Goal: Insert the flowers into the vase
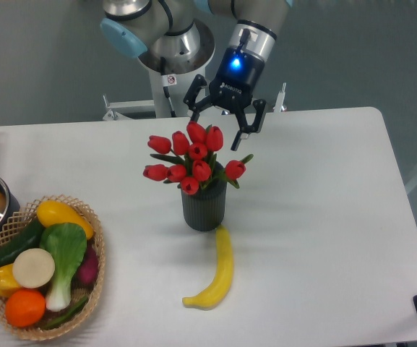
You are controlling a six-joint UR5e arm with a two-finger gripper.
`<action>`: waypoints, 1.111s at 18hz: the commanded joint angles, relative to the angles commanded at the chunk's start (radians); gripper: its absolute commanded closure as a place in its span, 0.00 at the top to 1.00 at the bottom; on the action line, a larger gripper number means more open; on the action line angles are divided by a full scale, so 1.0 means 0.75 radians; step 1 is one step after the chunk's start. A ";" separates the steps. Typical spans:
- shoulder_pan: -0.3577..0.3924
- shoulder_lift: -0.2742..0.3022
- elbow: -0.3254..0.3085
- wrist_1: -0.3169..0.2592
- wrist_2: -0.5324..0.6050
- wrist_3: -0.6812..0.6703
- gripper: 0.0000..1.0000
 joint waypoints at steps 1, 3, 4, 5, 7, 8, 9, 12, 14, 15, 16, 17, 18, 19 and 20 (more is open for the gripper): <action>0.002 0.008 0.010 0.000 0.016 -0.002 1.00; 0.008 0.014 0.031 0.000 0.067 -0.002 1.00; 0.012 0.014 0.047 0.000 0.114 -0.002 1.00; 0.020 0.006 0.059 0.000 0.165 -0.002 1.00; 0.029 -0.079 0.100 -0.006 0.286 -0.002 1.00; 0.039 -0.136 0.114 0.002 0.351 0.000 1.00; 0.039 -0.157 0.143 0.002 0.413 0.004 1.00; 0.039 -0.294 0.255 -0.004 0.509 0.027 1.00; 0.027 -0.356 0.337 -0.006 0.632 0.029 1.00; 0.017 -0.386 0.370 -0.008 0.685 0.027 1.00; 0.004 -0.461 0.409 -0.006 0.730 0.025 1.00; -0.006 -0.513 0.439 -0.006 0.777 0.025 1.00; -0.051 -0.572 0.496 -0.010 0.881 0.025 1.00; -0.079 -0.617 0.534 -0.010 0.947 0.025 1.00; -0.104 -0.664 0.574 -0.008 1.000 0.025 1.00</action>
